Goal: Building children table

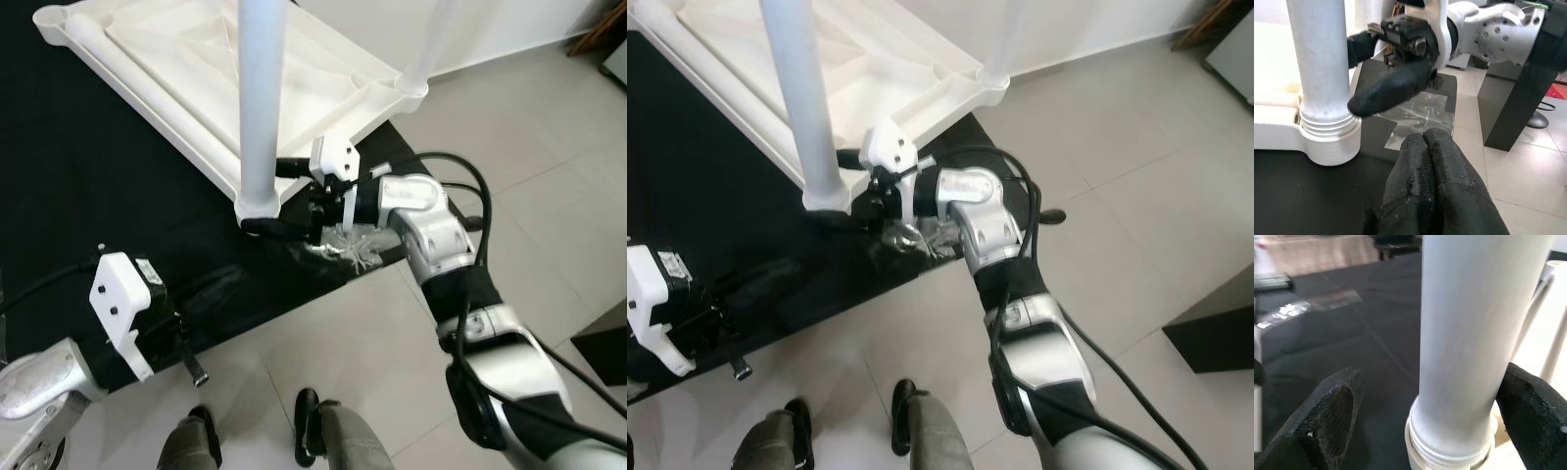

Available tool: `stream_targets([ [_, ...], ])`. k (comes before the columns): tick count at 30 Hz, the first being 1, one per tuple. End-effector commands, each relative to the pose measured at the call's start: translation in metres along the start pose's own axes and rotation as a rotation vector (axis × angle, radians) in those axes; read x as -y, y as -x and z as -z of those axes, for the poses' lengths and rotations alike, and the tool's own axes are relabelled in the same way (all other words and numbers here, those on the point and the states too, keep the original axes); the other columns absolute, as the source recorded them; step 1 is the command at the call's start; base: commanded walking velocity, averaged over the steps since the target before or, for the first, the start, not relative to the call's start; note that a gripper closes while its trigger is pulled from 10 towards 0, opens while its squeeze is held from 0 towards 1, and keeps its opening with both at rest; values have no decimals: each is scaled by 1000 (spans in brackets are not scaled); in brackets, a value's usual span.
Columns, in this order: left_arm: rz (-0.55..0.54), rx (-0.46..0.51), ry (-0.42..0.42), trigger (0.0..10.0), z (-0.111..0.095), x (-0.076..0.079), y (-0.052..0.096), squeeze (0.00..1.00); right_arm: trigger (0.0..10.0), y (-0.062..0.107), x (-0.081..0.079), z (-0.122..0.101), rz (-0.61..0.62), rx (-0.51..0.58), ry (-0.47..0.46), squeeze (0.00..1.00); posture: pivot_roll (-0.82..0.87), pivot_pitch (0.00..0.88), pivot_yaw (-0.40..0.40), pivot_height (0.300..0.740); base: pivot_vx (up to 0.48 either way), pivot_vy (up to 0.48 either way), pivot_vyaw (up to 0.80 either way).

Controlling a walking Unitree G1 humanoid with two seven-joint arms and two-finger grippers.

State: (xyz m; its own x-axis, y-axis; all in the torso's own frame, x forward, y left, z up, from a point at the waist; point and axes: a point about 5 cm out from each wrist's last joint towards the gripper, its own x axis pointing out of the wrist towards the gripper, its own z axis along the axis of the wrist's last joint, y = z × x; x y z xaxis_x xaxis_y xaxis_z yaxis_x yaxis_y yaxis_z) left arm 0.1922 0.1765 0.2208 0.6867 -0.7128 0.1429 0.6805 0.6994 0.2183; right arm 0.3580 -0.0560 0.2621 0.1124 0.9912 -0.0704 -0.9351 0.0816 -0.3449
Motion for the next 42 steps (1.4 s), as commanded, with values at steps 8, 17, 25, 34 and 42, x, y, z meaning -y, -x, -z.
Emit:
stream_targets([
  [8,6,-16,-3,10000,0,4,4,0,0,3,3,-7,-232,10,-40,0,108,311,-161,740,0,0,0],
  [17,4,-23,-6,10000,-1,4,5,0,0,12,7,-2,-193,19,-54,0,114,318,-152,740,0,0,0],
  [25,-4,-29,-9,10000,-1,2,10,0,0,31,1,32,79,-41,-88,0,109,325,-142,740,0,0,0],
  [34,14,-33,-1,10000,0,1,9,0,0,28,-51,104,909,-305,-295,0,99,321,-121,740,0,0,0],
  [42,20,-27,-5,10000,0,-1,7,0,0,-3,-62,88,846,-270,-240,0,101,311,-130,740,0,0,0],
])
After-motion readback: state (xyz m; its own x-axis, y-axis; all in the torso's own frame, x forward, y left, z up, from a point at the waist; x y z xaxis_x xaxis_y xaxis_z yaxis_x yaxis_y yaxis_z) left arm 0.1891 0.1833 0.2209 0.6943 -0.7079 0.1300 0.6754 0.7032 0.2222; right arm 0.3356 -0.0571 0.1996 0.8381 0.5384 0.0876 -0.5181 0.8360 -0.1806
